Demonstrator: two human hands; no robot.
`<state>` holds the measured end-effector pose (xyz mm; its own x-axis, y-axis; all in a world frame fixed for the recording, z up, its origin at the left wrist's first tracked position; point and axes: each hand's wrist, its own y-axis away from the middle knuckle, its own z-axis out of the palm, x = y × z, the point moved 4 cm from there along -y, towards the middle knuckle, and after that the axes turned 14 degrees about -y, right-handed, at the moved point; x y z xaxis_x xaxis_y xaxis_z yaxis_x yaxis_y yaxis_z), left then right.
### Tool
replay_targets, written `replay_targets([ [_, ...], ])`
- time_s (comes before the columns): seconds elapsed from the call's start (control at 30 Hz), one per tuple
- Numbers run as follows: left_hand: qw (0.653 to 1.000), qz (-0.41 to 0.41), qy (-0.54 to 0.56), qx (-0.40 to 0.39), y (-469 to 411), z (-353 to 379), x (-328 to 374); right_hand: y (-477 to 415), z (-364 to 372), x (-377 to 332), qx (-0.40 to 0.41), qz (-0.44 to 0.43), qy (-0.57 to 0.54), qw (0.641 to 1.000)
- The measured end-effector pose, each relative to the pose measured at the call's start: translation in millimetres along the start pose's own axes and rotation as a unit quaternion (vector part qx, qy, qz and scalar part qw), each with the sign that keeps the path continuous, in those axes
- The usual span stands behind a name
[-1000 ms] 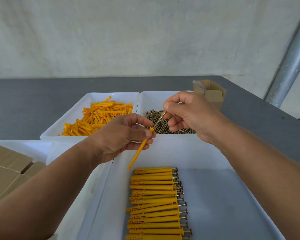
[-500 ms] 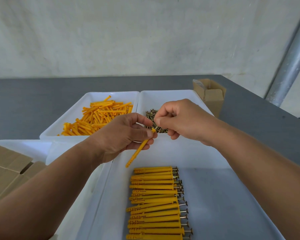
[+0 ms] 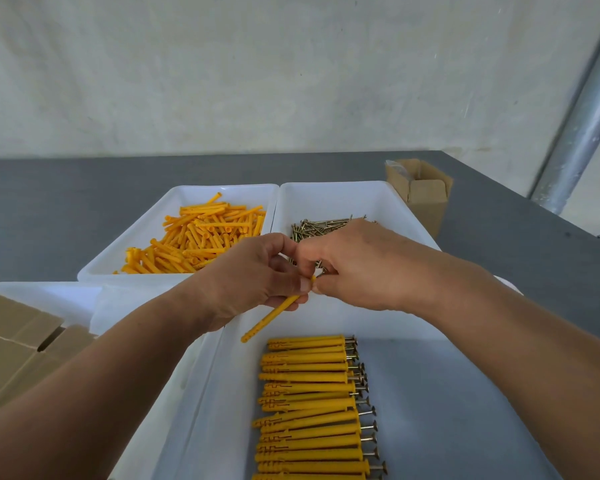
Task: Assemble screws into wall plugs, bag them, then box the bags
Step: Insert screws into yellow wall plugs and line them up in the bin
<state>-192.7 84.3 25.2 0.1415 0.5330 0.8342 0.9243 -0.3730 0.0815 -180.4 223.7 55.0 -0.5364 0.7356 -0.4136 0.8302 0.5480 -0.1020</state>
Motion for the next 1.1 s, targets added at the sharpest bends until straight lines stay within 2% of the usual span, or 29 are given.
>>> replay_targets([
  [0.1, 1.0, -0.006, 0.007, 0.005, 0.0, -1.2, -0.5, 1.7, -2.1, 3.7, -0.013, 0.03, -0.003, 0.999],
  [0.17, 0.999, -0.012, 0.038, 0.032, -0.3, -3.8, -1.8, 5.1, -1.3, 8.2, -0.053, 0.08, -0.018, 0.995],
  [0.3, 0.989, -0.003, 0.07, 0.128, -2.2, -14.4, -6.0, 10.6, 7.7, 14.1, -0.135, 0.154, -0.04, 0.978],
  [0.5, 0.966, -0.009, 0.043, 0.255, -6.6, -38.4, -18.7, 13.8, 25.2, 15.5, -0.226, 0.193, -0.01, 0.955],
  [0.67, 0.947, -0.022, -0.08, 0.312, -8.9, -49.4, -33.7, 13.1, 31.6, 19.0, -0.236, 0.2, -0.004, 0.951],
  [0.8, 0.904, -0.058, -0.236, 0.351, -8.2, -55.7, -41.5, 11.2, 39.6, 21.3, -0.249, 0.203, -0.009, 0.947],
  [0.97, 0.856, -0.099, -0.374, 0.343, -11.4, -60.5, -51.3, 11.3, 43.9, 22.9, -0.26, 0.208, -0.019, 0.943],
  [1.1, 0.841, -0.127, -0.436, 0.295, -15.9, -62.4, -59.2, 10.5, 30.6, 21.4, -0.232, 0.195, -0.041, 0.952],
])
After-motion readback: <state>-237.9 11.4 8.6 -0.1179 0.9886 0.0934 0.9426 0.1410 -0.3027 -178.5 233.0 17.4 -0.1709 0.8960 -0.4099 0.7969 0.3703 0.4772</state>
